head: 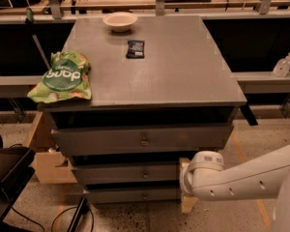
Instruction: Open middle drawer
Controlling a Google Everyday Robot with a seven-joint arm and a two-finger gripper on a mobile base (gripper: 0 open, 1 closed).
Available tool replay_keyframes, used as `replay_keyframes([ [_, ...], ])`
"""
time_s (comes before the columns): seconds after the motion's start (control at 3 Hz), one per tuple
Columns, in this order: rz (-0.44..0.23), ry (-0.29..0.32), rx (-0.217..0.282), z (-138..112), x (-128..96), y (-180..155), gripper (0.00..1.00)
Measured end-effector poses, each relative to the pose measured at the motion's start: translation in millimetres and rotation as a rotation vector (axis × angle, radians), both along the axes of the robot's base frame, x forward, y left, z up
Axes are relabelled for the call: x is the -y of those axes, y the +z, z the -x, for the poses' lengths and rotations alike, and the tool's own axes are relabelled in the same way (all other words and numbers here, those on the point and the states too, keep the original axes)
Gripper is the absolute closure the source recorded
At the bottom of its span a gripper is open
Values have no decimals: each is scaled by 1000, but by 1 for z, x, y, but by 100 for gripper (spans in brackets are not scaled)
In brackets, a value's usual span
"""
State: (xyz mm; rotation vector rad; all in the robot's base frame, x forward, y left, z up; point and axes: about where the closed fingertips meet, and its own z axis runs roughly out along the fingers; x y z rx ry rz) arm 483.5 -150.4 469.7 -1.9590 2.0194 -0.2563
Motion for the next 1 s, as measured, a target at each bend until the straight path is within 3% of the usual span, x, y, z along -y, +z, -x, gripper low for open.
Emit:
replay_keyframes([
  [0.33,-10,-10,56,-47,6,-40,0],
  [1.0,-25,1,39,-47,-2,-53,0],
])
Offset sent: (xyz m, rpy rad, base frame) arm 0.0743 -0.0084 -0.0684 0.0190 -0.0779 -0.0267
